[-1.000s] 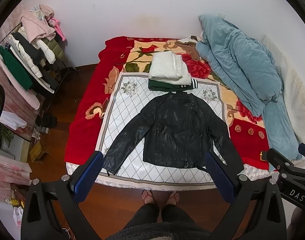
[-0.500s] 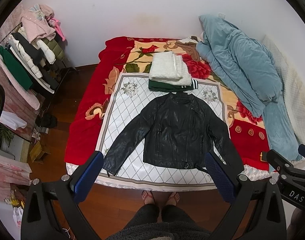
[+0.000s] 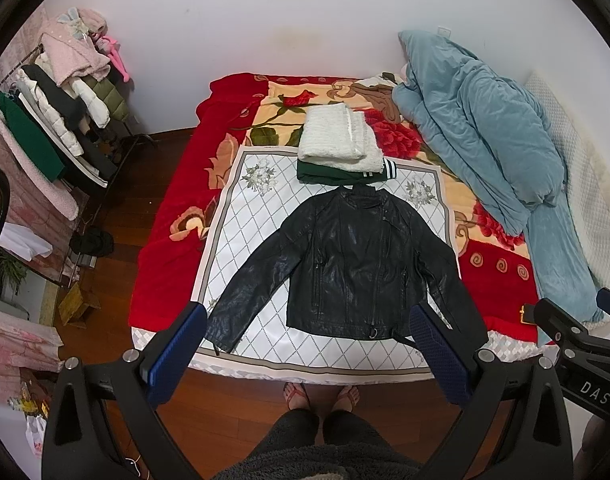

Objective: Fold large clothes

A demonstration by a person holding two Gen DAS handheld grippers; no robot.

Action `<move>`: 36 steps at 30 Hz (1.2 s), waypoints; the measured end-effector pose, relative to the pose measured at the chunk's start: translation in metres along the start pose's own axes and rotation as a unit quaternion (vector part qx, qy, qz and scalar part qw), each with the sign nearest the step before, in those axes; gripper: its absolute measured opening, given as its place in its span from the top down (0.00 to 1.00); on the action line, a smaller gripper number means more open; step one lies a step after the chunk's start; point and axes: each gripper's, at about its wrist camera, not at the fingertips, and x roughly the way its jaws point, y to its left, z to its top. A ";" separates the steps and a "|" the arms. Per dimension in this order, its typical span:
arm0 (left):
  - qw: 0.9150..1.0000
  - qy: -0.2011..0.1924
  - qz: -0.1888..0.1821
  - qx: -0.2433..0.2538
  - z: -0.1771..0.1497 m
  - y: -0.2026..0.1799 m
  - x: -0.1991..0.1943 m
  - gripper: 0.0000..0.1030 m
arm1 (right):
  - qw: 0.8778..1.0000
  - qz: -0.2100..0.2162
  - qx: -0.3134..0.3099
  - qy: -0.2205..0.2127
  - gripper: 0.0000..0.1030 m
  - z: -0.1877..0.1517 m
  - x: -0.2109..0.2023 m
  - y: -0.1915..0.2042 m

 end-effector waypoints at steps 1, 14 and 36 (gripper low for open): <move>1.000 0.000 0.000 0.000 0.000 0.000 0.000 0.00 | 1.000 0.000 0.000 0.000 0.00 0.001 -0.001 0.000; 1.000 -0.028 0.010 0.007 0.010 -0.003 0.015 0.00 | 1.000 -0.002 0.021 0.005 0.00 0.008 0.014 0.005; 0.990 0.053 0.118 0.060 0.026 -0.142 0.330 0.00 | 0.817 0.030 0.549 0.171 0.25 -0.185 0.449 -0.316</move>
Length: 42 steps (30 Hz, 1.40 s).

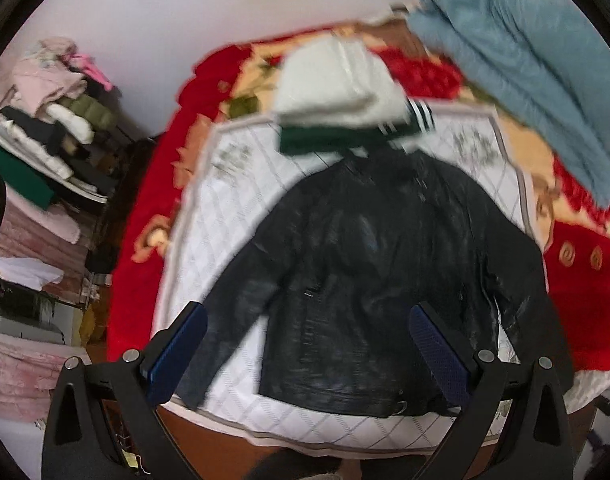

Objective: Fold large clothes
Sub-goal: 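Grasp the jacket sleeve cuff with the right gripper and lift it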

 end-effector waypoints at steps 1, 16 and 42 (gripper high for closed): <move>1.000 0.011 -0.001 0.009 -0.004 -0.019 0.019 0.00 | 0.999 0.000 0.031 0.008 0.25 0.013 0.028 -0.022; 0.987 0.103 -0.053 0.112 -0.058 -0.184 0.171 0.00 | 0.937 0.224 0.269 -0.010 0.64 0.025 0.210 -0.114; 0.993 0.075 -0.075 0.052 -0.012 -0.156 0.164 0.00 | 0.939 0.244 0.158 -0.184 0.92 0.052 0.064 -0.017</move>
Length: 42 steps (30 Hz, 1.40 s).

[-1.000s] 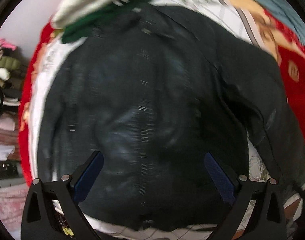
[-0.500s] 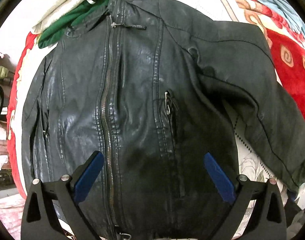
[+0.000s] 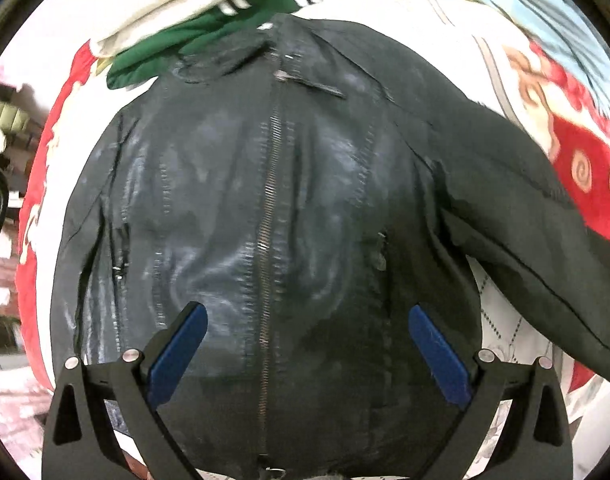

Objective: Fold large clothes

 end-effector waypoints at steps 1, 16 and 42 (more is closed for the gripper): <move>1.000 -0.001 0.001 -0.008 0.002 0.006 -0.002 0.00 | 1.000 0.010 -0.021 0.001 0.92 -0.001 -0.003 0.019; 0.977 0.010 0.068 -0.202 0.000 0.206 0.032 0.00 | 0.882 0.080 -0.392 0.247 0.93 -0.300 0.139 0.286; 0.771 0.097 -0.117 -0.619 -0.252 0.455 0.121 0.01 | 0.714 -0.048 -0.506 0.482 0.34 -0.381 0.182 0.160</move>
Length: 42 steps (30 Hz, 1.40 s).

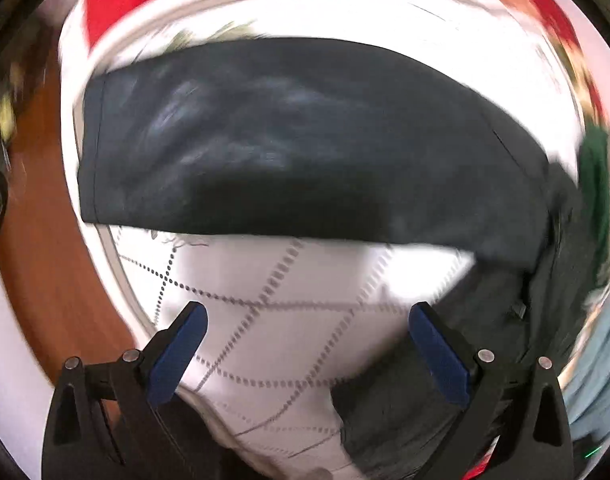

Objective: Fold large clothes

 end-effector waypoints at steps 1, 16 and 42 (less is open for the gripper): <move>0.999 0.001 -0.021 -0.025 0.011 0.013 0.006 0.01 | 1.000 -0.003 0.000 0.006 0.34 -0.001 0.003 0.001; 0.944 -0.203 -0.012 -0.260 0.148 0.111 -0.002 0.54 | 0.998 -0.012 -0.037 0.040 0.34 -0.008 0.074 0.069; 0.878 -0.407 -0.008 0.251 -0.008 -0.177 -0.145 0.94 | 0.956 -0.239 -0.068 -0.156 0.00 0.058 0.014 0.059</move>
